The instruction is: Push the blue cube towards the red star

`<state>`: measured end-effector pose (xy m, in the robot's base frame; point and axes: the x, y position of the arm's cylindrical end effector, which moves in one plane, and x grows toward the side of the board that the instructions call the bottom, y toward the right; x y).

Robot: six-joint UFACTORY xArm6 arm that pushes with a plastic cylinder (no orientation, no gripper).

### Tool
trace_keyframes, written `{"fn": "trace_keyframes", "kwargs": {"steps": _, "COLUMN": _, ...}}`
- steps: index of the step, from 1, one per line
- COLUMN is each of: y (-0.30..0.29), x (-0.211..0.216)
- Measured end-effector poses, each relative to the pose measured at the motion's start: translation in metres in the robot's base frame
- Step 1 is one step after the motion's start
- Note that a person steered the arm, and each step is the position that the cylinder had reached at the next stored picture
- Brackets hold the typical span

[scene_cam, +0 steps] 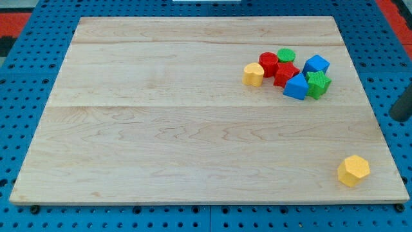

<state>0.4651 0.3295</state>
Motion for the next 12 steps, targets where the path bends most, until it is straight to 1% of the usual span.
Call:
{"fn": "trace_keyframes", "kwargs": {"steps": 1, "y": -0.004, "x": -0.024}}
{"fn": "trace_keyframes", "kwargs": {"steps": 2, "y": -0.022, "x": -0.041}}
{"fn": "trace_keyframes", "kwargs": {"steps": 5, "y": -0.072, "x": -0.071}}
{"fn": "trace_keyframes", "kwargs": {"steps": 7, "y": -0.074, "x": -0.111}}
{"fn": "trace_keyframes", "kwargs": {"steps": 9, "y": -0.091, "x": -0.126}}
{"fn": "trace_keyframes", "kwargs": {"steps": 12, "y": -0.094, "x": -0.121}}
